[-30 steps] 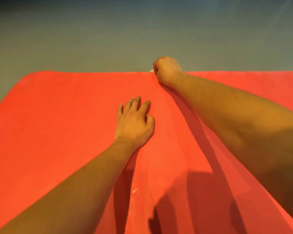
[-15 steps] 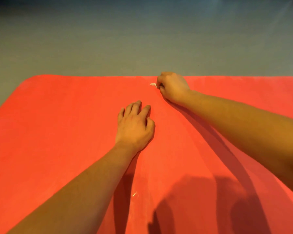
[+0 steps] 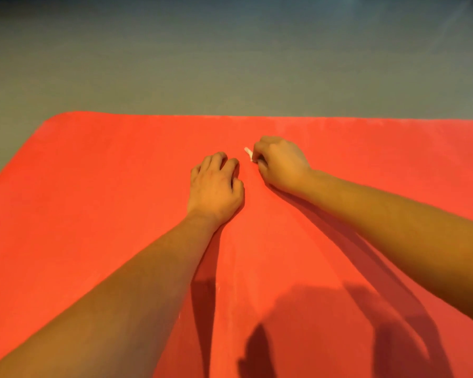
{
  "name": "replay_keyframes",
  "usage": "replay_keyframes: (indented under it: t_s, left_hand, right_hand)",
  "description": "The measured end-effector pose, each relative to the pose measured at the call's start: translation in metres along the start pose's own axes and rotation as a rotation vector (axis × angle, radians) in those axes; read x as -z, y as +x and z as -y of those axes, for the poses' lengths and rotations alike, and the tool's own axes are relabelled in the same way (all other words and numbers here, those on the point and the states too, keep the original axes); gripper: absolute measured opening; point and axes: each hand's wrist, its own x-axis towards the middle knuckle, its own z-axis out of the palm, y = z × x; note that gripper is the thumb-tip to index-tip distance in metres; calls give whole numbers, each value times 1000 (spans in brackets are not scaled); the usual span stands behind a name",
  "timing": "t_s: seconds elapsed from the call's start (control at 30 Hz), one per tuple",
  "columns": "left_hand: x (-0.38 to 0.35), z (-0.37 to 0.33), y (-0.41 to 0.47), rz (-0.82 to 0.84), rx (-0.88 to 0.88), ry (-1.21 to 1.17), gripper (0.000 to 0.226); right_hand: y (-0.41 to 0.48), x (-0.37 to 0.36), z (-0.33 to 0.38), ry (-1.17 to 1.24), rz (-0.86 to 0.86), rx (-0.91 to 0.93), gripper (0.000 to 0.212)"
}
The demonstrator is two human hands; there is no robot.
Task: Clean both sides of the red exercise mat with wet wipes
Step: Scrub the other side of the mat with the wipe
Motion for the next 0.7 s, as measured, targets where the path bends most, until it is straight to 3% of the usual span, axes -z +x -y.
replay_keyframes:
  t_s: [0.17, 0.33, 0.43, 0.6, 0.7]
  left_hand:
    - [0, 0, -1, -33, -47, -41, 34]
    - [-3, 2, -1, -43, -139, -64, 21]
    - [2, 0, -2, -17, -147, -36, 20]
    - [6, -3, -19, 30, -113, -67, 25]
    - [21, -6, -27, 191, -108, -56, 34]
  right_hand:
    - [-48, 12, 10, -6, 118, 179, 16]
    - [7, 4, -4, -80, 89, -72, 21]
    - [4, 5, 6, -113, 98, -129, 20]
    - [-64, 16, 44, -47, 92, -61, 16]
    - [-119, 25, 71, -21, 110, 35, 17]
